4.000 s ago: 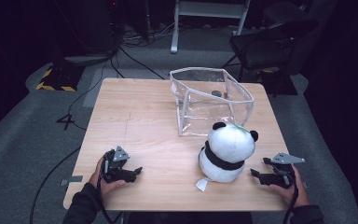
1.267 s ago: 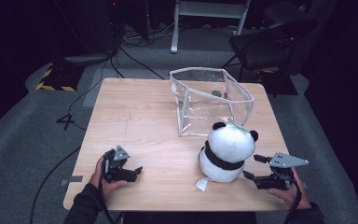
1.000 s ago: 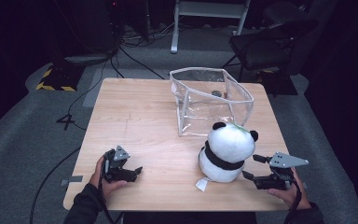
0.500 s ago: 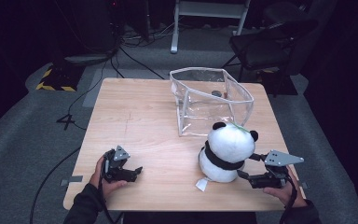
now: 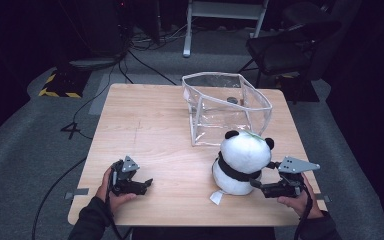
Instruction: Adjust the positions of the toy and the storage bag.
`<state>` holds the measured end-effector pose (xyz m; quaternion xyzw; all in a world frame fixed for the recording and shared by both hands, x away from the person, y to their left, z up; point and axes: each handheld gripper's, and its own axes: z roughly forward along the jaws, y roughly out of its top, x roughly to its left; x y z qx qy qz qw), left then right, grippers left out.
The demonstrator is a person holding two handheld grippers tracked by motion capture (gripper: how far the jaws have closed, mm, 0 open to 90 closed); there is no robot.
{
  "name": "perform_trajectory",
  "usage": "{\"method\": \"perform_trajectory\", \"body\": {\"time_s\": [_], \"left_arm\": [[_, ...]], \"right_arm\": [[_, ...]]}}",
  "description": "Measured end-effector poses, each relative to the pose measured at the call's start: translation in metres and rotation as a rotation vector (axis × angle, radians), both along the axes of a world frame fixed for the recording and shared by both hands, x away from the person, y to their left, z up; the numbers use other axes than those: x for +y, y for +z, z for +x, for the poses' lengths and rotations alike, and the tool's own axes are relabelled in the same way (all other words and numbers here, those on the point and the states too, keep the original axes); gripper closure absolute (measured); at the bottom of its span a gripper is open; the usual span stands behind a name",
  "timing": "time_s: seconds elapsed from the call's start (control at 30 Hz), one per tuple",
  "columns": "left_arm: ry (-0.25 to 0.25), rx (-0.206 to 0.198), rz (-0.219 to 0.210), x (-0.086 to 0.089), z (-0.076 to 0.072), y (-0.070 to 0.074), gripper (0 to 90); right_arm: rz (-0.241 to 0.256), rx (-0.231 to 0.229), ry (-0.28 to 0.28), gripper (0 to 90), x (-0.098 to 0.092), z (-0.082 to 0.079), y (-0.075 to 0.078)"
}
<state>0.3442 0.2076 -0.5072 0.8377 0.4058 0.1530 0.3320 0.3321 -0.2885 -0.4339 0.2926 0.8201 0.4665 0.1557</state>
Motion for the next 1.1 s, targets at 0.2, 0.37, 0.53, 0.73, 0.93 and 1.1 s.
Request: {"method": "perform_trajectory", "body": {"time_s": [0.2,0.37,0.53,0.73,0.93,1.1], "left_arm": [[0.000,0.000,0.000,0.000,0.000,0.000,11.0],[-0.001,0.000,0.001,0.000,0.000,0.000,11.0],[-0.001,0.000,0.000,0.000,0.000,0.000,11.0],[0.007,0.000,-0.001,0.001,0.000,0.000,11.0],[-0.008,0.003,0.004,0.003,0.001,0.000,11.1],[-0.020,0.012,0.006,0.004,0.002,0.001,11.0]], "right_arm": [[0.017,0.038,0.010,14.8,0.002,0.011,-0.008],[0.012,0.018,0.028,14.1,0.004,0.014,-0.009],[-0.019,0.018,0.052,9.1,0.009,0.017,-0.012],[-0.004,0.038,0.043,9.2,0.015,0.021,-0.016],[-0.030,0.092,0.032,7.6,0.019,0.024,-0.017],[-0.027,0.127,0.051,8.0,0.019,0.027,-0.024]]}}
